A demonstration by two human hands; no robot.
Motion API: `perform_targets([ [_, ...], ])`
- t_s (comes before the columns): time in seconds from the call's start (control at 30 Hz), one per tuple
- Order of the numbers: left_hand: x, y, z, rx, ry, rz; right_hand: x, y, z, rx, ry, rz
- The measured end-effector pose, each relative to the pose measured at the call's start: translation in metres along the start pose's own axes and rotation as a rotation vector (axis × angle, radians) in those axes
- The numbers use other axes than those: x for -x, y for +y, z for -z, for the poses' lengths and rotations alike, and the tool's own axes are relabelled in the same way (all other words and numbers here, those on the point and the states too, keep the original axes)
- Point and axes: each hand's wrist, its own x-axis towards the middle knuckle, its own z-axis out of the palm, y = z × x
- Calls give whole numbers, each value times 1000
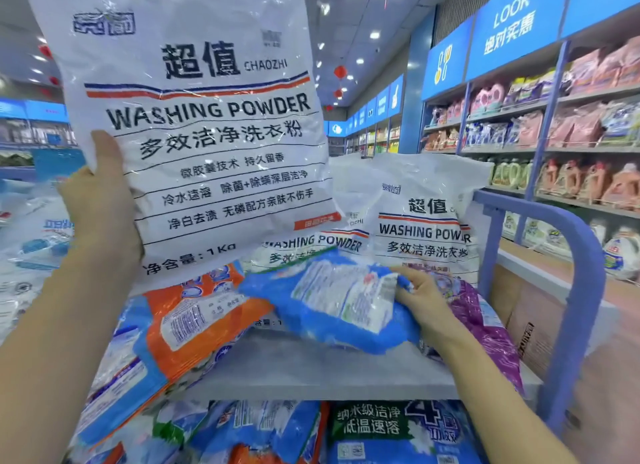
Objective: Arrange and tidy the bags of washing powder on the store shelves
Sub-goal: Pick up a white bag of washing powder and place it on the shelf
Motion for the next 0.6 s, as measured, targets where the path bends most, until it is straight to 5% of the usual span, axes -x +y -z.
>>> perform_targets([
  [0.07, -8, -3, 3, 34, 12, 14, -9, 23, 3, 170, -209, -99],
  [0.17, -12, -11, 1, 51, 2, -12, -27, 38, 7, 644, -431, 52],
  [0.33, 4, -25, -15, 73, -36, -15, -27, 40, 9, 1362, -427, 666],
  [0.47, 17, -34, -29, 77, -81, -9, 7, 55, 12, 1584, -351, 442],
  [0.6, 35, -38, -45, 107, -114, 25, 21, 43, 32, 1116, -270, 120],
])
